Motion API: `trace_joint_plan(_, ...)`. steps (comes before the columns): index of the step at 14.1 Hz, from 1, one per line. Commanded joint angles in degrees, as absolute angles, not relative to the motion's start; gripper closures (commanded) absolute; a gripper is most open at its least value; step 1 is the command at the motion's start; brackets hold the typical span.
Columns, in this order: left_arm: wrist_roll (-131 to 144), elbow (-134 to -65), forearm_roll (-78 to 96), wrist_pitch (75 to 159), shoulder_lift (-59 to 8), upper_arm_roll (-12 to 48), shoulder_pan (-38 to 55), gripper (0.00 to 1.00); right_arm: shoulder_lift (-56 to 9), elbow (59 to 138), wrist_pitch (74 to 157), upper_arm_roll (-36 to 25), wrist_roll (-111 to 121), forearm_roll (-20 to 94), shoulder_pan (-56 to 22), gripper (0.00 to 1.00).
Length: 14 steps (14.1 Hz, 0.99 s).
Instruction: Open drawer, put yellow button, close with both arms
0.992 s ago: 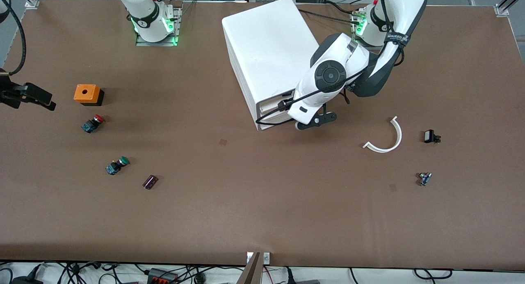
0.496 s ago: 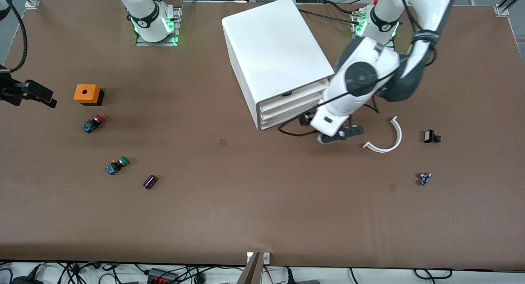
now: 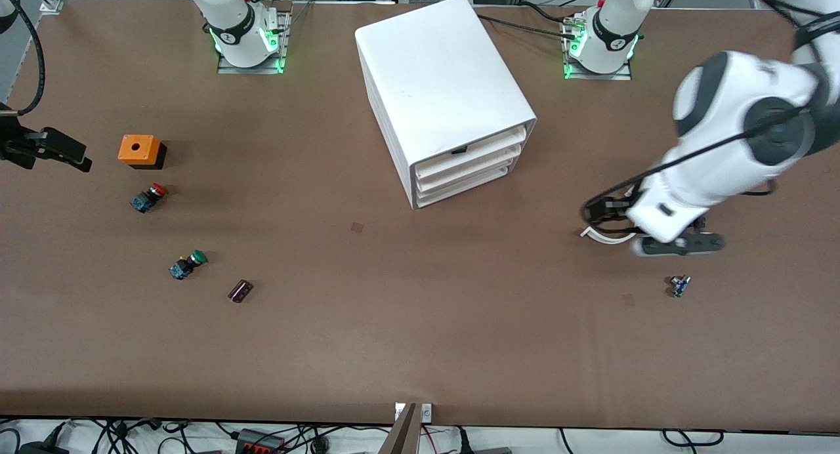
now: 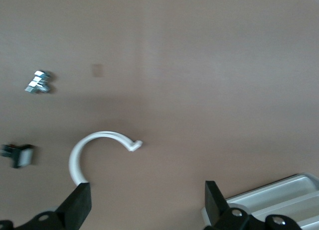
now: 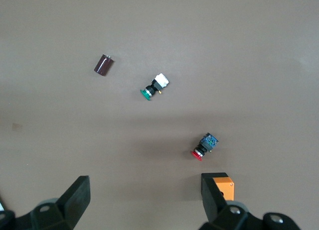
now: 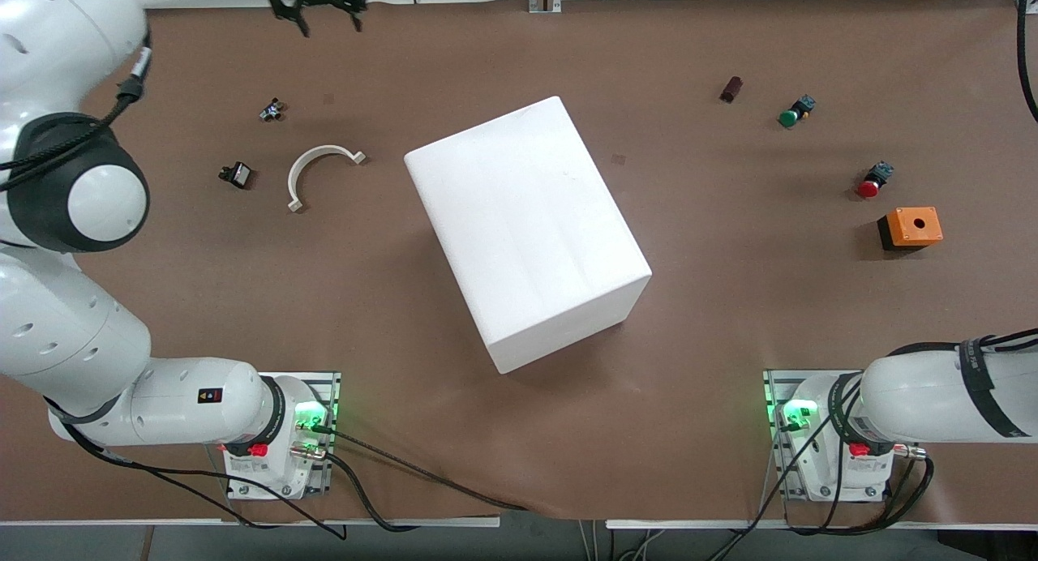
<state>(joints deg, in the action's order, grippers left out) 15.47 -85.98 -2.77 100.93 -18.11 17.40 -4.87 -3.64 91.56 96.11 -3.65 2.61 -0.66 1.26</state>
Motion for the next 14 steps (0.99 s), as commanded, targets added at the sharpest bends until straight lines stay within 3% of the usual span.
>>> trace_joint_plan(1, 4.96, -85.51, -3.08, 98.53, -14.61, 16.36, -8.26, 0.0, -2.63, 92.72, 96.59, -3.08, 2.99, -1.05, 1.76, 0.0)
trace_joint_plan(4, 4.13, -93.83, -1.15, 98.53, -4.69, 7.5, -3.44, 0.0, -2.64, 92.72, 96.5, -2.81, 3.16, -1.05, 2.37, 0.0)
trace_joint_plan(7, 3.52, -101.58, -0.97, 98.7, 3.5, 4.31, -0.27, 0.0, -2.72, 92.72, 96.59, -0.26, 3.16, -1.05, 3.96, 0.0)
trace_joint_plan(14, -1.06, -99.85, -0.88, 98.44, 3.69, 2.72, 1.05, 0.0, -2.29, 92.37, 96.42, -0.44, 2.9, -1.05, 3.78, 0.0)
